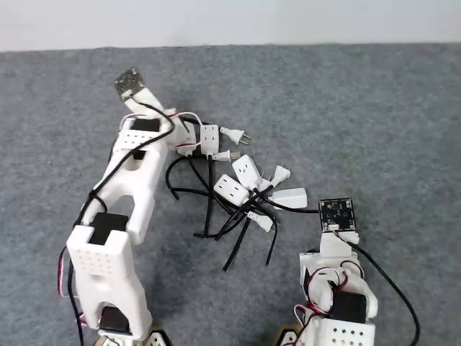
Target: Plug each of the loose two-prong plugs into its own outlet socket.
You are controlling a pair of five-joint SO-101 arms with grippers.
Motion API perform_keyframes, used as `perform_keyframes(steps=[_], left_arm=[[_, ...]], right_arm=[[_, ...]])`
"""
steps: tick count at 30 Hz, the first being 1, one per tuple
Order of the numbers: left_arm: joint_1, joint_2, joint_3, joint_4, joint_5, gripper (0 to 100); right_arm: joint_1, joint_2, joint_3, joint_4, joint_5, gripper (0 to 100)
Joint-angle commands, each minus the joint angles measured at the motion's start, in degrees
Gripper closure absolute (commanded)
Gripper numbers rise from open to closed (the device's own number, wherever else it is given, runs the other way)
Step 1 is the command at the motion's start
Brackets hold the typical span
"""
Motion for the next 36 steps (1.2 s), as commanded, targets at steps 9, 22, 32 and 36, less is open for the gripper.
perform_keyframes(steps=[9,22,32,36], left_arm=[[1.7,9.5,-12.5,0.5,0.1,99],[3.3,11.9,-24.4,11.3,-7.9,97],[2.8,12.4,-24.2,11.0,-5.7,86],[1.1,12.4,-24.3,10.9,-3.5,86]], right_arm=[[0.7,-0.6,1.0,0.0,-0.1,95.9],[0.7,-0.6,1.0,0.1,-0.1,95.9],[0.7,-0.6,1.0,0.1,-0.1,95.9],[0.7,-0.6,1.0,0.1,-0.1,95.9]])
